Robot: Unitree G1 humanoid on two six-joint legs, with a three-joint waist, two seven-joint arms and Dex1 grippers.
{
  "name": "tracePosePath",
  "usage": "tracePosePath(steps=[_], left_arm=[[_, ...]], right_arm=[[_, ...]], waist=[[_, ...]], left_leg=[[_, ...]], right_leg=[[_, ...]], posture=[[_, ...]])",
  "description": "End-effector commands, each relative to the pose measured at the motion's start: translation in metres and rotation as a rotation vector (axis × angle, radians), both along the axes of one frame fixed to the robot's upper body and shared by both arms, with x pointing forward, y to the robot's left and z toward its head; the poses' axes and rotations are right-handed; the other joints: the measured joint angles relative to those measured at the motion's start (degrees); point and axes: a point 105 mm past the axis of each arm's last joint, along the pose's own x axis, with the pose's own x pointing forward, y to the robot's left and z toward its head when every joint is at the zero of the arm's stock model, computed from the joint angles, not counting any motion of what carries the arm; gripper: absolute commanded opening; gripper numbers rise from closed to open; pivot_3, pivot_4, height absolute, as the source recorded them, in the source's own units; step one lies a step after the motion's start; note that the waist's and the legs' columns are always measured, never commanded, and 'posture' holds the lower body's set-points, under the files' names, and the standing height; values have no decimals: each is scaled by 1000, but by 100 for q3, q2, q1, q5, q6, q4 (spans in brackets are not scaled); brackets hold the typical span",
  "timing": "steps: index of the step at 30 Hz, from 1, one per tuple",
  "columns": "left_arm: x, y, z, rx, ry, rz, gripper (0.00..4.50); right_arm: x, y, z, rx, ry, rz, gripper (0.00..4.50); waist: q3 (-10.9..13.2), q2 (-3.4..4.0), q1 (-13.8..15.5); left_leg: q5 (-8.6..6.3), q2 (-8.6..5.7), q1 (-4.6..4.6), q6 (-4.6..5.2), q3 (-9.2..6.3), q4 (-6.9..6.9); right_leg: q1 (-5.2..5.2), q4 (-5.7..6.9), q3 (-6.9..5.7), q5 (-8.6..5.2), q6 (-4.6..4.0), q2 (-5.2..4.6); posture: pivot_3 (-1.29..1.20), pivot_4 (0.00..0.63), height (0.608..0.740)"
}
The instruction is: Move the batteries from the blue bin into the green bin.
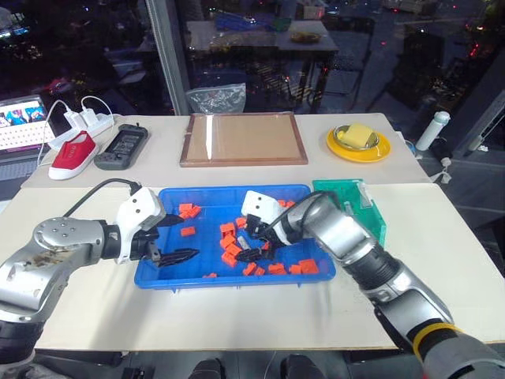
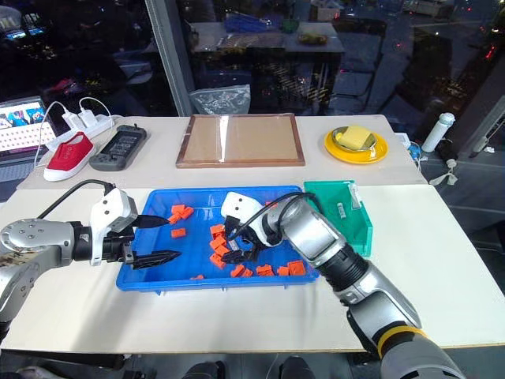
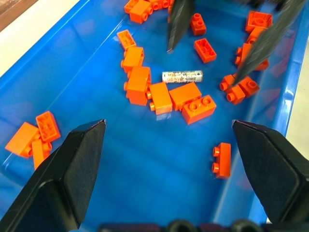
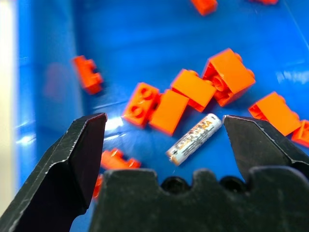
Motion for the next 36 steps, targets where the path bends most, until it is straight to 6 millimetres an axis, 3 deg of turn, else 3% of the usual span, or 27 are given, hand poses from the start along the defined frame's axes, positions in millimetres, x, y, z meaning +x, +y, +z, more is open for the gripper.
tracePosePath(steps=[1,7,10,18,20,24,27,28,31,36], left_arm=[[-1,0,12,11,-49,-5,4500],[-2,0,12,14,-48,-5,4500],[-2,0,12,13,-47,-5,4500],[-1,-1,12,11,-45,-8,4500],[-1,-1,13,10,-46,-10,4500],[2,-3,13,5,-48,-9,4500],[3,-4,14,-7,-50,-13,4500],[5,-5,15,-12,-55,-14,4500],[17,-5,23,-37,-112,24,4500],[25,-6,23,-2,-158,28,4500]], right_arm=[[5,5,7,-3,-51,-6,4483],[8,7,-8,-38,-42,-20,4483],[12,4,-10,-57,-65,-32,3838],[18,-5,-5,-64,-130,-43,1066],[22,-7,7,-40,-162,-51,336],[35,-15,41,24,-263,-88,279],[36,-23,81,148,-298,-86,279],[38,-31,91,176,-299,-109,279],[52,-79,119,201,-334,-234,279],[60,-154,141,133,-396,-404,279]], waist=[[0,0,4],[-1,-1,-4],[-1,-1,-6],[-1,-1,-3],[-1,-1,-2],[0,-1,-3],[0,-1,-3],[0,-1,0],[0,-2,38],[0,-4,68]], left_leg=[[0,0,-1,0,0,0],[0,0,1,0,0,-1],[0,0,1,0,0,0],[0,0,1,0,0,0],[0,-2,0,0,0,0],[0,0,0,0,0,0],[0,-1,-2,0,0,-1],[0,-1,-2,0,0,-1],[0,-2,-2,0,0,0],[-1,-11,-10,1,-2,-1]], right_leg=[[0,0,0,0,0,-1],[1,-1,0,0,0,0],[1,-1,0,0,0,-1],[1,-1,0,0,0,0],[1,-3,0,0,0,-2],[0,-2,0,0,0,0],[0,-4,0,0,0,-1],[0,-3,0,0,0,-1],[3,-6,0,0,0,-2],[9,-26,0,0,0,-9]], posture=[[0,150,740],[0,150,740],[0,150,740],[0,150,740],[0,150,740],[0,150,740],[0,150,740],[0,150,740],[0,150,740],[0,150,740]])
